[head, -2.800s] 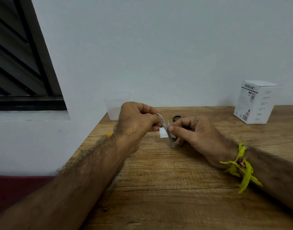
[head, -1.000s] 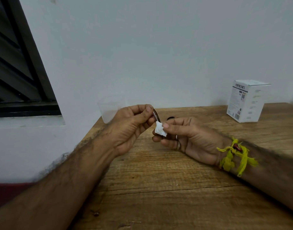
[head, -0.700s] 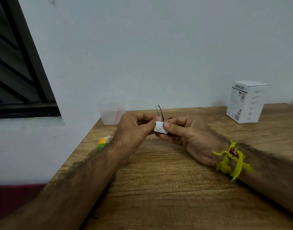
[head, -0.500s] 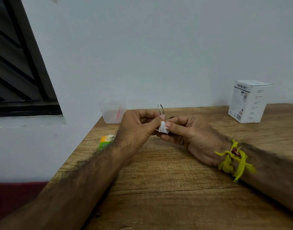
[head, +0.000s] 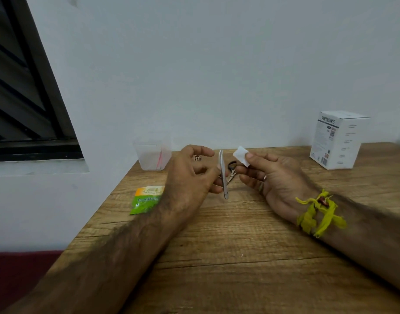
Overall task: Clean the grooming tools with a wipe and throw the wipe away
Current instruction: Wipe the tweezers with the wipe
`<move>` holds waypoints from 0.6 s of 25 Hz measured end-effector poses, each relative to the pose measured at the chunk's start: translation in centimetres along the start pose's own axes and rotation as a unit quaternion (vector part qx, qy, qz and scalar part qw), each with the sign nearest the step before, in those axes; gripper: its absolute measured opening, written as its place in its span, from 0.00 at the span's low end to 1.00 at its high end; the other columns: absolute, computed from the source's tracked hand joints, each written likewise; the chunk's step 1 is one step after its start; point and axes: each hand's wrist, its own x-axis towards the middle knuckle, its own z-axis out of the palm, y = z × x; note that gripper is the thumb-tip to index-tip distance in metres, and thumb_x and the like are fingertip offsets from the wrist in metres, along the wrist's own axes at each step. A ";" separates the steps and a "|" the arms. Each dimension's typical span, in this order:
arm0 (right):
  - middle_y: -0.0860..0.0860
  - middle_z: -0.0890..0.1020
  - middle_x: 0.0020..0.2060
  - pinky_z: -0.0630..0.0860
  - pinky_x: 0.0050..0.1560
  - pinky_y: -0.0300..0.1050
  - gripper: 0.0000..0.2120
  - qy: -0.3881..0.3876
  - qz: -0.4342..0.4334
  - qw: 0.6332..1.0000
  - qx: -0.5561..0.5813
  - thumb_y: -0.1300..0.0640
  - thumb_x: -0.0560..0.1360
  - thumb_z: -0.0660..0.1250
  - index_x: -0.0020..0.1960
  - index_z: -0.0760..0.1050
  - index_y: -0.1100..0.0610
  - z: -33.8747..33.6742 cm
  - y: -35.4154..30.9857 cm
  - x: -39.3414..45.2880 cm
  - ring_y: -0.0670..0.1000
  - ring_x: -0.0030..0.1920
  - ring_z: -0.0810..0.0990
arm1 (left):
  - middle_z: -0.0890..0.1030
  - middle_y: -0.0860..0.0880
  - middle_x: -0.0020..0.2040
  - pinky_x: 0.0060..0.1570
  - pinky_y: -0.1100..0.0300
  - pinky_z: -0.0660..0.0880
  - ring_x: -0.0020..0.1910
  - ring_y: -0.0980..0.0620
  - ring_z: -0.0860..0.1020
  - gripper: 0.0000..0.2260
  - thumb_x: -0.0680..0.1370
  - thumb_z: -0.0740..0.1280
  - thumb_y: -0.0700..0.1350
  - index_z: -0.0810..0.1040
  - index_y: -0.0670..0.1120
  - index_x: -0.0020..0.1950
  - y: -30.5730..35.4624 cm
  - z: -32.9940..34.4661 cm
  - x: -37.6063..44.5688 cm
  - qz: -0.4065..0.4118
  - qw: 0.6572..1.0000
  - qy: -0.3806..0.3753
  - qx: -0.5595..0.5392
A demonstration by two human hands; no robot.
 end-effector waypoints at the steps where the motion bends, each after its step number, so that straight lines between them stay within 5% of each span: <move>1: 0.62 0.85 0.46 0.82 0.35 0.41 0.02 -0.005 -0.004 1.000 -0.008 0.63 0.76 0.70 0.46 0.80 0.62 0.0 0.0 0.0 0.51 0.39 0.84 | 0.87 0.46 0.40 0.35 0.61 0.81 0.37 0.48 0.86 0.07 0.79 0.70 0.35 0.77 0.42 0.55 -0.2 0.3 -0.1 0.004 1.000 -0.007 0.008; 15: 0.57 0.85 0.37 0.78 0.32 0.38 0.05 -0.036 -0.020 0.998 -0.053 0.63 0.74 0.72 0.49 0.82 0.64 0.6 0.3 -0.7 0.48 0.34 0.82 | 0.86 0.45 0.35 0.30 0.62 0.79 0.34 0.46 0.85 0.07 0.75 0.70 0.31 0.83 0.42 0.43 0.0 1.1 -0.2 0.006 0.999 0.025 0.039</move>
